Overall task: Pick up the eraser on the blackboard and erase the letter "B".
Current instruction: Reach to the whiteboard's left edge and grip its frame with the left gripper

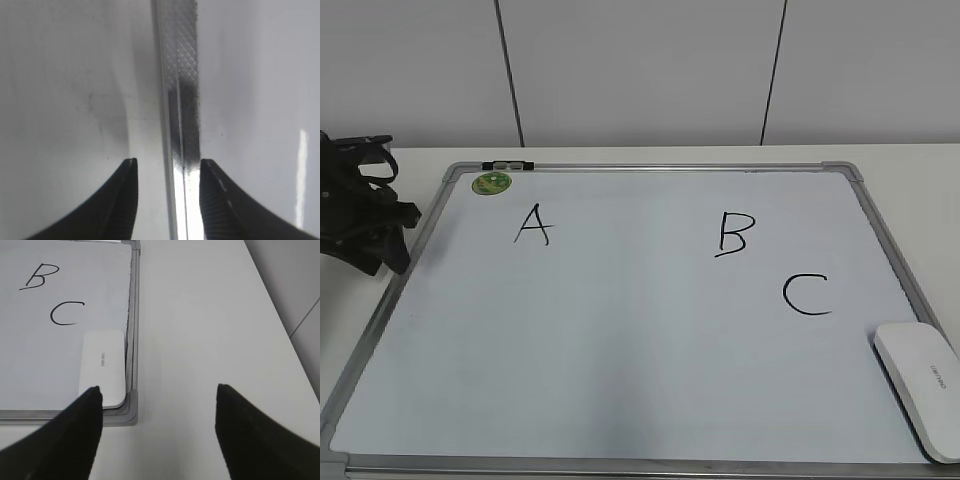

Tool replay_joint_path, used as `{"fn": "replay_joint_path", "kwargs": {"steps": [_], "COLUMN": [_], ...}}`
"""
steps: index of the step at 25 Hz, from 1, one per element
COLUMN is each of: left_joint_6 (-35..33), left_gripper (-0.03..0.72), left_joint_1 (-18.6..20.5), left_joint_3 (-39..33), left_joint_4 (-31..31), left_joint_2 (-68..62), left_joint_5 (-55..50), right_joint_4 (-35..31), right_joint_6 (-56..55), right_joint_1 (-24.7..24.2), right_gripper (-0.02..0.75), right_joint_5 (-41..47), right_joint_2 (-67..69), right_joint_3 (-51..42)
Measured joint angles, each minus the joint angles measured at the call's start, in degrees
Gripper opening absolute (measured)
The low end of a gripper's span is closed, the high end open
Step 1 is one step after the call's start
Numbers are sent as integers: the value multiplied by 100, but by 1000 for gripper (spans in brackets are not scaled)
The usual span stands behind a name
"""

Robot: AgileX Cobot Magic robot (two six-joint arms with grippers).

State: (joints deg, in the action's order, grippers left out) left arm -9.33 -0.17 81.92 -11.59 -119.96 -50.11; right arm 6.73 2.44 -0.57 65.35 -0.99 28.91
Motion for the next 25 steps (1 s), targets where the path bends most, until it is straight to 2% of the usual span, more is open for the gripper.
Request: {"fn": "replay_joint_path", "kwargs": {"steps": [9, 11, 15, 16, 25], "left_joint_6": [0, 0, 0, 0, 37], "left_gripper": [262, 214, 45, 24, 11], "left_joint_1": [0, 0, 0, 0, 3], "left_joint_3": [0, 26, 59, 59, 217], "left_joint_4": [-20, -48, -106, -117, -161], "left_joint_2": [-188, -217, -226, -226, -284], "left_joint_5": [24, 1, -38, -38, -233], "right_joint_4": [0, 0, 0, 0, -38], "right_joint_6": [0, 0, 0, 0, 0], "right_joint_1": [0, 0, 0, 0, 0], "right_gripper": [543, 543, 543, 543, 543], "right_joint_5": [0, 0, 0, 0, 0], "right_joint_2": [0, 0, 0, 0, 0], "right_joint_3": [0, 0, 0, 0, 14]}}
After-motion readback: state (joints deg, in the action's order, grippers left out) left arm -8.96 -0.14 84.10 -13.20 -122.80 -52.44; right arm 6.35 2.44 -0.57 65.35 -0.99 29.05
